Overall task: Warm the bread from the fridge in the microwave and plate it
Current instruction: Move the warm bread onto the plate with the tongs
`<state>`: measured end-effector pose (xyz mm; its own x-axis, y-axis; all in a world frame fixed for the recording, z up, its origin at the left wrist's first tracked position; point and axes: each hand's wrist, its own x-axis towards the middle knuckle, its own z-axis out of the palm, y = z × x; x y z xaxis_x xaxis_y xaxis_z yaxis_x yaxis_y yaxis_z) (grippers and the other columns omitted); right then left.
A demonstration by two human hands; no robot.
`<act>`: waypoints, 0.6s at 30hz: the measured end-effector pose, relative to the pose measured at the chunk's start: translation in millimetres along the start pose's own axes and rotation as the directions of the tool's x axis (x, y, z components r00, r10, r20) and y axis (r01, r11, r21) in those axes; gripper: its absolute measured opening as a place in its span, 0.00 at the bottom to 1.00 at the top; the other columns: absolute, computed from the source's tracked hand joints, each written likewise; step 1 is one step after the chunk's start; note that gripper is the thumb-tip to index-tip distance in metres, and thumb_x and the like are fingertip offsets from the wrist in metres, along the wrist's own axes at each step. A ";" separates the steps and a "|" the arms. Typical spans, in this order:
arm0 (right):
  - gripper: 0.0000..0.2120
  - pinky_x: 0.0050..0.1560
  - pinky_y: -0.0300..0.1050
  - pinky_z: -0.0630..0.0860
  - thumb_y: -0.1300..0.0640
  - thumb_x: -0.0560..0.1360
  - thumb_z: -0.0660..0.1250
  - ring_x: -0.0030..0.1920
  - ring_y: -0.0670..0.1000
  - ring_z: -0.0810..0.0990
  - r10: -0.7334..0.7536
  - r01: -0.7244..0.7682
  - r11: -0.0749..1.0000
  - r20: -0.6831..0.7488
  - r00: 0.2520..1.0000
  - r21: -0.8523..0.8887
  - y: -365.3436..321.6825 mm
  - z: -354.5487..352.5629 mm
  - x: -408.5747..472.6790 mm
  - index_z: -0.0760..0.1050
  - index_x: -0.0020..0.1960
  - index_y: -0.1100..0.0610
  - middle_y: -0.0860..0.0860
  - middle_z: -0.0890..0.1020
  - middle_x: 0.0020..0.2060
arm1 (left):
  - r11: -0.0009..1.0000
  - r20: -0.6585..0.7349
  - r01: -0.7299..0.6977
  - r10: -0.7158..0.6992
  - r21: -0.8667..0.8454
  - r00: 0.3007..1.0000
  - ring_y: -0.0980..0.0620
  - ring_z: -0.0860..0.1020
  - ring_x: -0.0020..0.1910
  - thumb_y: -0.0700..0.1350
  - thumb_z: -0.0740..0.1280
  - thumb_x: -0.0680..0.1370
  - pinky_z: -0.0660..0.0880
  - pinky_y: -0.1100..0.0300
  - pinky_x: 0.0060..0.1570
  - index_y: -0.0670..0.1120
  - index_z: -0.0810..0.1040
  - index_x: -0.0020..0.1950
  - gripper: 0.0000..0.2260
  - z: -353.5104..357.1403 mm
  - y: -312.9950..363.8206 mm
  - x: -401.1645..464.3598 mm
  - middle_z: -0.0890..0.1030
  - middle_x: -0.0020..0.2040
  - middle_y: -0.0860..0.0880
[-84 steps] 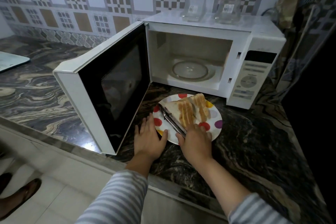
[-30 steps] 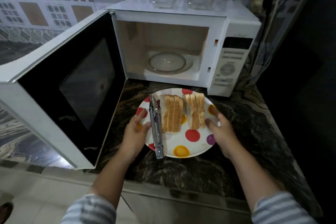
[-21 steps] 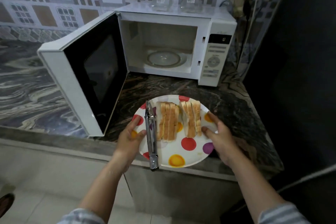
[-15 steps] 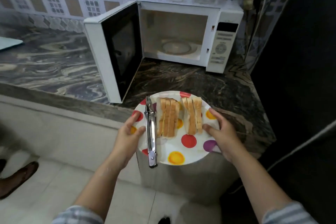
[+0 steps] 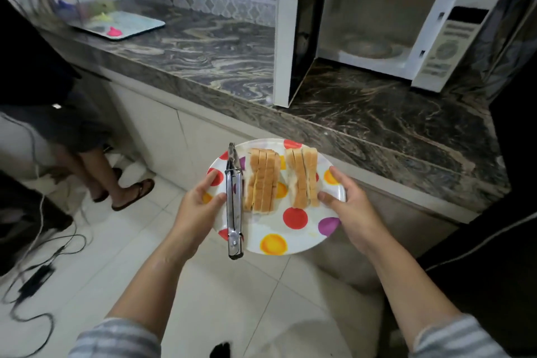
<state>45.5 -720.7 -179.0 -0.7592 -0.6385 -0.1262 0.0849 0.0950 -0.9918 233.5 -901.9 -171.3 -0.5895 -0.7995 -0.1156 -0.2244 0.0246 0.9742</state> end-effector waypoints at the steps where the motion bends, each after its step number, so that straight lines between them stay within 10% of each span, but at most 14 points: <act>1: 0.30 0.59 0.53 0.78 0.67 0.74 0.68 0.57 0.53 0.81 -0.002 0.002 1.000 0.018 1.000 0.008 0.4 11.4 0.7 0.65 0.73 0.53 0.51 0.81 0.58 | 1.000 -0.018 -0.004 0.004 0.002 1.000 0.60 0.77 0.51 0.42 0.67 0.78 0.72 0.76 0.37 0.49 0.67 0.74 0.24 -11.0 -2.7 -0.4 0.76 0.64 0.52; 18: 0.30 0.48 0.40 0.77 0.65 0.75 0.69 0.58 0.51 0.79 -0.047 0.045 0.999 -0.089 0.995 -0.024 -15.5 222.9 124.4 0.65 0.73 0.51 0.50 0.79 0.60 | 0.995 0.082 -0.082 0.078 0.047 0.994 0.58 0.68 0.67 0.42 0.66 0.78 0.64 0.64 0.64 0.48 0.64 0.74 0.25 -192.0 5.6 179.1 0.69 0.67 0.56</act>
<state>93.6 -971.8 -183.3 -0.8168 -0.5717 -0.0778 0.0352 0.0851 -0.9957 275.6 -1160.2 -149.3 -0.6667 -0.7433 -0.0545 -0.2116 0.1186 0.9701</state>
